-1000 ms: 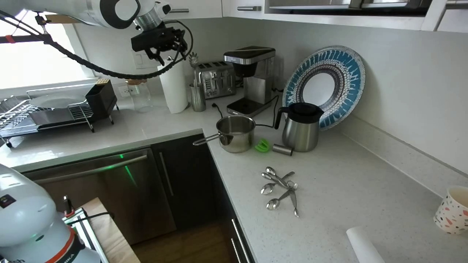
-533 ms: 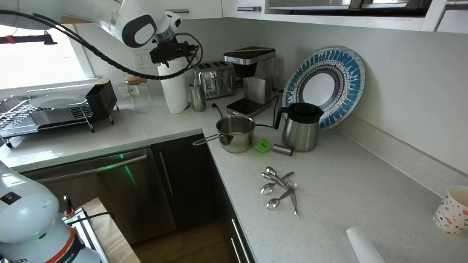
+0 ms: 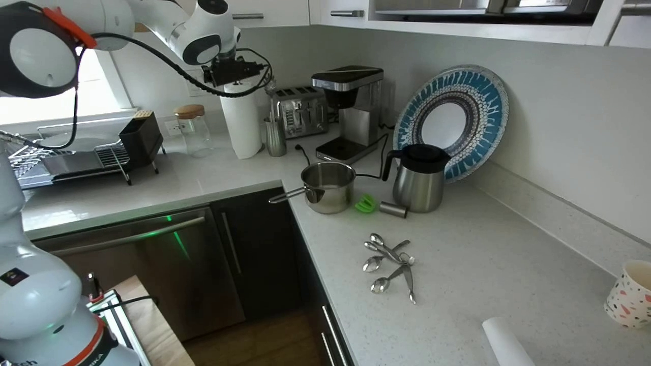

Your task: Shift the paper towel roll to the right

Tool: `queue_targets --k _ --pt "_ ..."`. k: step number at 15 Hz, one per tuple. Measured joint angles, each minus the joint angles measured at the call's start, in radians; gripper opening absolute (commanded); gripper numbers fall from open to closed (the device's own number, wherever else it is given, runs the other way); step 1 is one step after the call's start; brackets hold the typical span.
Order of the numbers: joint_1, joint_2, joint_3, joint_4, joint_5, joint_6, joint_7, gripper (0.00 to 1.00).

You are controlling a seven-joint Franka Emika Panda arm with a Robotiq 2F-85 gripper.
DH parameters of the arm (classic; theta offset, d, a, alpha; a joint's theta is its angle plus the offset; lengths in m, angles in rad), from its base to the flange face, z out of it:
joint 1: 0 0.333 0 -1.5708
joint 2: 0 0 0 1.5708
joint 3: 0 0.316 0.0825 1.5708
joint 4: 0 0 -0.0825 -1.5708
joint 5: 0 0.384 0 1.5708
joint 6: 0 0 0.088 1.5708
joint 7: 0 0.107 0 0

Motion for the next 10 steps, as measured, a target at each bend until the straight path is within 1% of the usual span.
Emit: queue_targets --k 1,5,8,9,10 --pt "-0.009 0.001 0.013 0.0 -0.002 0.003 0.004 1.0" --pt "-0.041 0.002 0.027 -0.006 0.001 0.004 0.003 1.0" --pt "-0.09 0.031 0.082 0.032 0.122 0.009 -0.109 1.0" --pt "-0.104 0.049 0.095 0.055 0.164 0.009 -0.15 0.97" --pt "-0.117 0.068 0.104 0.077 0.196 0.009 -0.179 0.85"
